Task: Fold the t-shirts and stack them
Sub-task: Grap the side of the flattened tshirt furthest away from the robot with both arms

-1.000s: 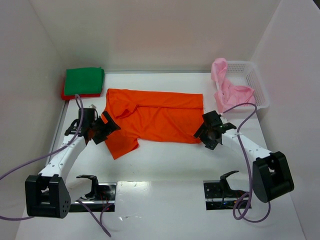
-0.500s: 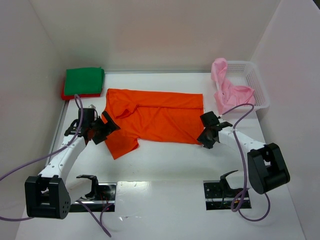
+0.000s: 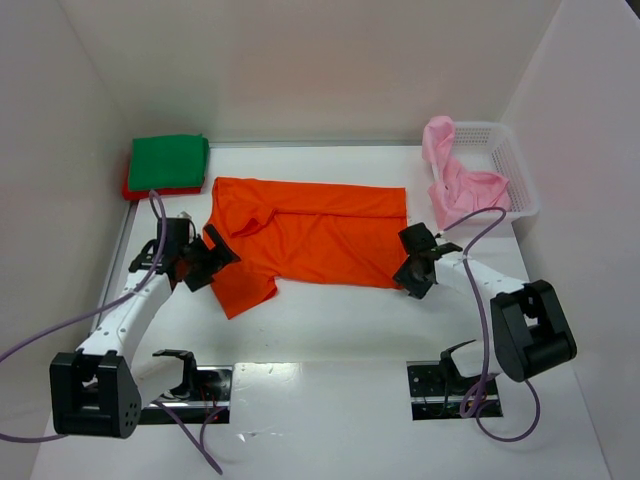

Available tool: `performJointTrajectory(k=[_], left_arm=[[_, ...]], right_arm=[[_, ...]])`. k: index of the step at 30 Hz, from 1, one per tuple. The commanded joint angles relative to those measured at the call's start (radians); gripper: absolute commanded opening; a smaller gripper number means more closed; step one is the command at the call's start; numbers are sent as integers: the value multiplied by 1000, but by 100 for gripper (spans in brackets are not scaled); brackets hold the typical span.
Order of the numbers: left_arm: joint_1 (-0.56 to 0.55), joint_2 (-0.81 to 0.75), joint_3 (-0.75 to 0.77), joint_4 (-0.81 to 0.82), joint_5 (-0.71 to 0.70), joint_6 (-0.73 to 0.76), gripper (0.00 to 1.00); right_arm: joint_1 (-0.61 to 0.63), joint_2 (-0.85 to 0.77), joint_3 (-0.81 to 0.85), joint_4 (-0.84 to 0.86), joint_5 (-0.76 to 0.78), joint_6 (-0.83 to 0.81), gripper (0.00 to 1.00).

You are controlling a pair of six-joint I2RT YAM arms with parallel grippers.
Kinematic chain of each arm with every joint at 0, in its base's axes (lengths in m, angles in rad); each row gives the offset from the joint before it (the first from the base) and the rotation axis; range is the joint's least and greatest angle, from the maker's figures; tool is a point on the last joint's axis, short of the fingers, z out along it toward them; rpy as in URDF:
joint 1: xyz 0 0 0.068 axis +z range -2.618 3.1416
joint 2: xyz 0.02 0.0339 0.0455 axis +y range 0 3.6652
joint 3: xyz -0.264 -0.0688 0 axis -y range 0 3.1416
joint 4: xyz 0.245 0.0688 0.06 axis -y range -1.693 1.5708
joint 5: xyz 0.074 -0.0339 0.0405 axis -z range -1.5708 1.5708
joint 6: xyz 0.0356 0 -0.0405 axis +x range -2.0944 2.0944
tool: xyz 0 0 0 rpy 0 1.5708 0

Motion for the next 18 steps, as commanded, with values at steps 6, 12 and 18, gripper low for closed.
performJointTrajectory(k=[6, 12, 18], left_arm=[[-1, -14, -24, -35, 25, -47, 92], [-1, -3, -33, -75, -156, -149, 92], [-1, 42, -33, -44, -298, -208, 94]], right_arm=[[-3, 65, 45, 34, 64, 10, 19], [-12, 74, 63, 46, 64, 1, 12], [-81, 48, 72, 46, 64, -47, 12]])
